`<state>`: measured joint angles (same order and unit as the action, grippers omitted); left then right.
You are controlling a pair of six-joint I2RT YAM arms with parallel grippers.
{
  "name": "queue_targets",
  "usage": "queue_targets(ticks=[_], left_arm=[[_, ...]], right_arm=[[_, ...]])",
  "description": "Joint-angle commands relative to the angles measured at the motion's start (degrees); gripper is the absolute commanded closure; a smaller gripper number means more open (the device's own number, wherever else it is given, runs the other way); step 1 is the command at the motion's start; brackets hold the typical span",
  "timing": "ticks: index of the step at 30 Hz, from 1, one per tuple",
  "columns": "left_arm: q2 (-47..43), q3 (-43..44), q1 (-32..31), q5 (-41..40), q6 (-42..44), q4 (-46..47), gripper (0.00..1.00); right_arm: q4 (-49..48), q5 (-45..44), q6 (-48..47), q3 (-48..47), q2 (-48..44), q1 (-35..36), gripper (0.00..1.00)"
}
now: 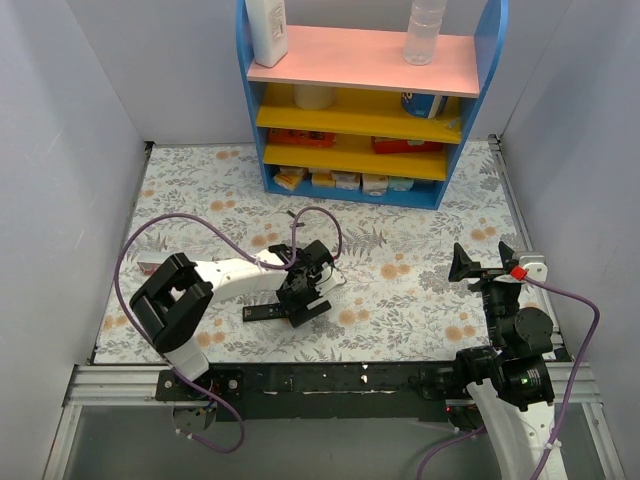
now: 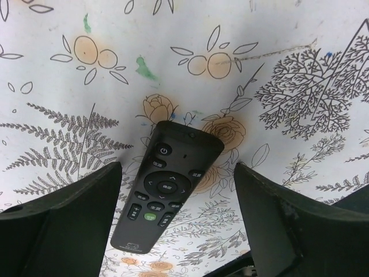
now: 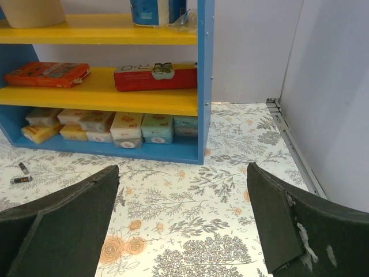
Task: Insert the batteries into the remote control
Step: Pick up the remote control from the center of the board.
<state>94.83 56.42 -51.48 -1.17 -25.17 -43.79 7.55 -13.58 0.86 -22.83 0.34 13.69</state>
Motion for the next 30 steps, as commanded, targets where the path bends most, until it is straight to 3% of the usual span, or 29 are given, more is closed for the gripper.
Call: queue_targets(ticks=[1, 8, 18, 22, 23, 26, 30], left_arm=[[1.1, 2.2, 0.3, -0.9, 1.8, 0.1, 0.23], [3.9, 2.9, 0.3, 1.1, 1.8, 0.3, 0.42], [5.0, 6.2, 0.3, 3.5, 1.9, 2.0, 0.59], [3.9, 7.6, 0.3, 4.6, 1.1, 4.5, 0.74], [3.4, 7.5, 0.3, 5.2, 0.6, 5.3, 0.76], [1.4, 6.9, 0.3, 7.0, -1.5, 9.7, 0.8], [-1.9, 4.6, 0.3, 8.7, -5.3, 17.6, 0.85]], right_arm=[[-0.8, -1.1, -0.2, -2.6, -11.7, 0.5, 0.02], [-0.5, -1.9, 0.3, -2.9, -11.7, 0.5, 0.02], [-0.3, 4.3, 1.3, -3.9, -11.4, 0.5, 0.02], [1.3, 13.1, 2.2, -5.5, -6.9, 0.4, 0.02], [1.9, 18.8, 2.6, -6.2, -5.3, 0.5, 0.02], [3.5, 27.2, 4.6, -8.5, 2.2, 0.5, 0.02], [4.7, 30.9, 7.1, -9.0, 10.5, 0.5, 0.02]])
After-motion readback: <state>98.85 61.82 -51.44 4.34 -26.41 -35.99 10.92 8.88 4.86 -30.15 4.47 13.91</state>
